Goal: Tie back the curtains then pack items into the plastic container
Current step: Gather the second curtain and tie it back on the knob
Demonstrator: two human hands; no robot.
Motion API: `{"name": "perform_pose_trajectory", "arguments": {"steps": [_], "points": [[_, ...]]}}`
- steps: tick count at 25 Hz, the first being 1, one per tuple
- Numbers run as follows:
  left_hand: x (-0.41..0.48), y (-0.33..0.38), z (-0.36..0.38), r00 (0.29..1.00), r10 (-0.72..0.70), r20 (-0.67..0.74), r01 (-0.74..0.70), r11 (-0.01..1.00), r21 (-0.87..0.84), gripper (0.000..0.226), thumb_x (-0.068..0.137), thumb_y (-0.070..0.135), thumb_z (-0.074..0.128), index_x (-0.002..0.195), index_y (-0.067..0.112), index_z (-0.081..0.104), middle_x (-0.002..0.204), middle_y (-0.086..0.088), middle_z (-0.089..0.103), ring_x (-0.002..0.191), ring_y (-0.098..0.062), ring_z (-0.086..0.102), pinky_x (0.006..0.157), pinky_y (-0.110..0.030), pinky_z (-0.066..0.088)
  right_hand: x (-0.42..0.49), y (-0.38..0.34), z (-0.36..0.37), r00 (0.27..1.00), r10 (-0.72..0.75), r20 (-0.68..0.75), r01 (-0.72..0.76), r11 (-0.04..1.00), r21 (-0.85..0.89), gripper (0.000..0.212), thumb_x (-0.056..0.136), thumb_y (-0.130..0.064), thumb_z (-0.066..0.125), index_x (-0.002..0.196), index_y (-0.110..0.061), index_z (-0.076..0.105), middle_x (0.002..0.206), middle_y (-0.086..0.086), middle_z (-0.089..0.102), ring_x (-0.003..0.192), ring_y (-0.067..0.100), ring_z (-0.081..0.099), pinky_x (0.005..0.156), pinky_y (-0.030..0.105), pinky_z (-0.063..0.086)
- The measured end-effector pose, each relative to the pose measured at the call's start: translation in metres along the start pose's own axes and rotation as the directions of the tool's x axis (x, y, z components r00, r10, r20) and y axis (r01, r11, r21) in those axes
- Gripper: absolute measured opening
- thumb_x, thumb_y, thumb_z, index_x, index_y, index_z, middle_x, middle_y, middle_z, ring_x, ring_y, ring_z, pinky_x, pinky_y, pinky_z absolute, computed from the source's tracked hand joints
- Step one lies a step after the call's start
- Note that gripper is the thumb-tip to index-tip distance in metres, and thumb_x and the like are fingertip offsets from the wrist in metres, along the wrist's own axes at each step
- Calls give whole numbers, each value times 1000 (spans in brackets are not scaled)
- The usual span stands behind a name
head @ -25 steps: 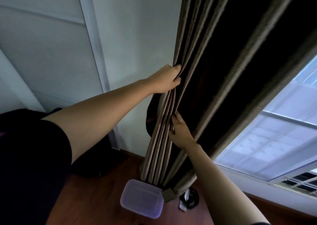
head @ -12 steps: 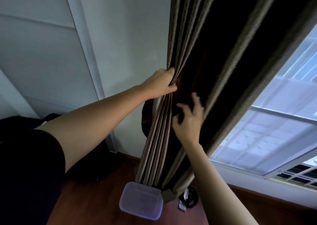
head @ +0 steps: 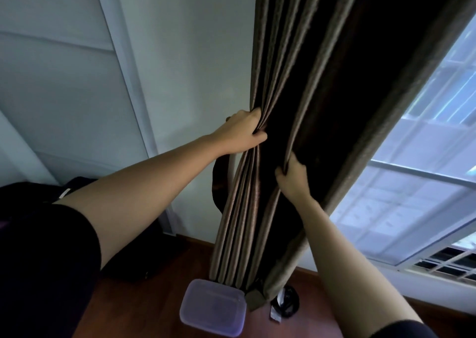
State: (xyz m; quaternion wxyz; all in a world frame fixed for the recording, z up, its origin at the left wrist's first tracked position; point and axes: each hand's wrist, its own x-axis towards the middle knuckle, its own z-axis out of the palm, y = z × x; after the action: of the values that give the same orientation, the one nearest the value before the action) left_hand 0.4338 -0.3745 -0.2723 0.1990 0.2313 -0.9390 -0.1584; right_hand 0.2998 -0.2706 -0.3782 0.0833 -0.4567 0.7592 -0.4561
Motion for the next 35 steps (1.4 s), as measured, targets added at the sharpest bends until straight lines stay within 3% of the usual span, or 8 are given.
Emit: {"name": "perform_pose_trajectory", "arguments": {"steps": [8, 16, 19, 21, 23, 25, 28, 35], "points": [[-1, 11, 5, 1000, 21, 19, -20, 998, -56, 15, 89, 16, 51, 88, 2, 48, 79, -18, 60, 68, -31, 61, 61, -44, 49, -20, 8, 27, 981, -74, 177, 66, 997, 49, 57, 79, 5, 52, 134, -8, 42, 116, 13, 63, 108, 29, 60, 85, 21, 42], [-1, 21, 13, 995, 3, -101, 4, 998, 68, 40, 87, 40, 59, 96, 2, 51, 80, -7, 59, 66, -19, 57, 60, -30, 47, -29, -14, 26, 847, -48, 530, 43, 999, 21, 78, 84, -8, 56, 150, -14, 13, 148, -1, 32, 139, 14, 26, 113, 27, 23], [-2, 17, 14, 981, -34, -192, 52, 995, 86, 18, 87, 17, 56, 91, 1, 50, 74, -12, 58, 69, -31, 61, 62, -30, 38, -31, -20, 3, 990, -144, 1, 136, 937, -322, 62, 78, -17, 56, 138, -16, 40, 150, 7, 35, 138, 24, 31, 114, 43, 18], [-8, 12, 13, 974, -44, -223, 63, 995, 79, 14, 85, 13, 56, 86, 2, 48, 73, -18, 61, 67, -35, 61, 66, -29, 35, -30, -28, -31, 780, -206, -591, 54, 963, -264, 60, 74, -21, 60, 131, -10, 45, 147, 15, 37, 136, 25, 30, 113, 40, 11], [-18, 13, 13, 974, -29, -224, 44, 997, 61, 16, 85, 14, 57, 81, 6, 43, 75, -19, 61, 66, -34, 59, 66, -28, 32, -18, -31, -69, 637, -85, -767, 52, 996, -67, 75, 72, -25, 67, 138, -7, 34, 148, 16, 32, 136, 26, 31, 112, 36, 14], [-24, 15, 13, 977, -19, -212, 29, 999, 46, 21, 85, 16, 59, 81, 9, 39, 77, -18, 61, 67, -32, 58, 67, -27, 31, 4, -23, -89, 776, 54, -628, 23, 993, 113, 85, 74, -20, 66, 145, -13, 20, 142, 13, 44, 124, 26, 46, 99, 32, 37], [-19, 15, 12, 979, -38, -201, 42, 999, 14, 23, 84, 17, 59, 79, 9, 39, 73, -15, 59, 67, -32, 58, 67, -28, 32, 20, -14, -77, 947, 114, -301, -108, 993, 37, 71, 81, -7, 55, 144, -15, 24, 116, 20, 61, 101, 36, 58, 68, 24, 34], [-3, 6, 12, 982, -65, -178, 64, 998, -8, 18, 85, 16, 59, 90, 2, 49, 83, -17, 63, 76, -33, 62, 70, -30, 38, 4, -11, 3, 992, -49, 116, 50, 999, -7, 74, 74, 10, 46, 142, -15, 33, 106, 12, 65, 101, 29, 60, 68, 17, 33]]}}
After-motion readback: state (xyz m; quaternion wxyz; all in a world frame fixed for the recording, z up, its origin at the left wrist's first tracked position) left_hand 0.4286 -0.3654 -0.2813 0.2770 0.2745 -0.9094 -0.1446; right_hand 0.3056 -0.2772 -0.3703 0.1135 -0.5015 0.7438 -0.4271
